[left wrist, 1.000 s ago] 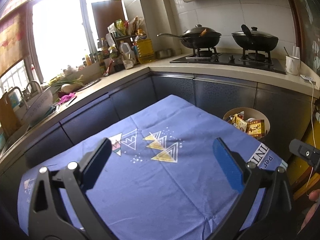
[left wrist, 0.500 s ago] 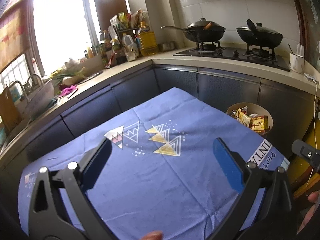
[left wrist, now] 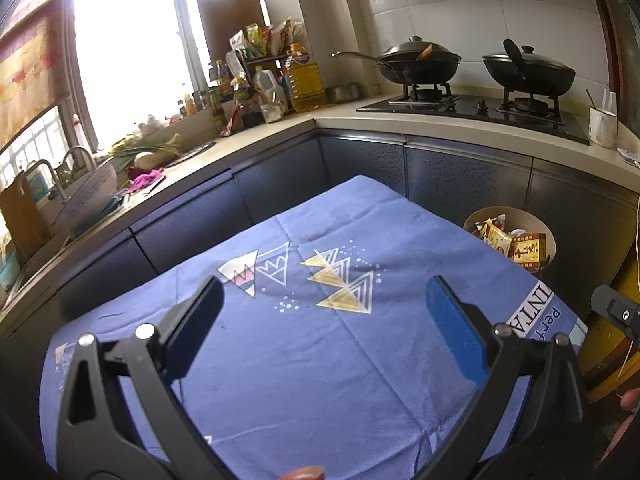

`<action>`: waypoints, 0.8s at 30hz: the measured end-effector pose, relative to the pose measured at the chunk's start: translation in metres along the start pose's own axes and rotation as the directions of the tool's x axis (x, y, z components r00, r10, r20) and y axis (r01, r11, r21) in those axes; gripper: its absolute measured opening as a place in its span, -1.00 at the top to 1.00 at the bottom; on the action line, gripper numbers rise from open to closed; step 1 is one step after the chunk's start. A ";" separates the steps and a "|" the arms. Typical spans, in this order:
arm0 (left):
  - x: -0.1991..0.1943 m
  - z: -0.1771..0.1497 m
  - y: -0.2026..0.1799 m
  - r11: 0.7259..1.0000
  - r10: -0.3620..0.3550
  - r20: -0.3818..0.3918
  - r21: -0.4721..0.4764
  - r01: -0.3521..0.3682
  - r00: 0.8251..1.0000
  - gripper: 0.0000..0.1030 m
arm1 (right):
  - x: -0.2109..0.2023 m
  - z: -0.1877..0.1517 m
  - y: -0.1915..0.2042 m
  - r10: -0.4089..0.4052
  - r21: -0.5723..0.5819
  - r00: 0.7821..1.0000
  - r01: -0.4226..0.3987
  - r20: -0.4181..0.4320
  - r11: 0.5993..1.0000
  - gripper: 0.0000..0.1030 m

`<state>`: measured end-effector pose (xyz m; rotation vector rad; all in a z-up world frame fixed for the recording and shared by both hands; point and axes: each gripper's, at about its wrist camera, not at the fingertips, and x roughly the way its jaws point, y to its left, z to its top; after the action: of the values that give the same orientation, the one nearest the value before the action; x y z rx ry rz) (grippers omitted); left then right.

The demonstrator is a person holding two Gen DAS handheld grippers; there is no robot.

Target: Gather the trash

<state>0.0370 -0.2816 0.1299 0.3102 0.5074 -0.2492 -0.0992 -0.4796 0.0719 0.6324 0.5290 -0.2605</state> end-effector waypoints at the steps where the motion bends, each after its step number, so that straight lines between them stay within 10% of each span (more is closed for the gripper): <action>1: 0.000 0.000 0.000 1.000 -0.002 -0.001 0.000 0.002 1.000 -0.88 | 0.000 0.000 0.000 0.001 0.000 1.000 -0.001 0.000 1.000 -0.86; 24: -0.002 0.002 -0.001 1.000 -0.004 0.009 0.004 0.004 1.000 -0.88 | 0.001 -0.002 -0.001 0.001 0.008 1.000 -0.001 -0.002 1.000 -0.86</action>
<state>0.0358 -0.2833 0.1323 0.3116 0.4992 -0.2554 -0.0997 -0.4789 0.0694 0.6411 0.5292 -0.2610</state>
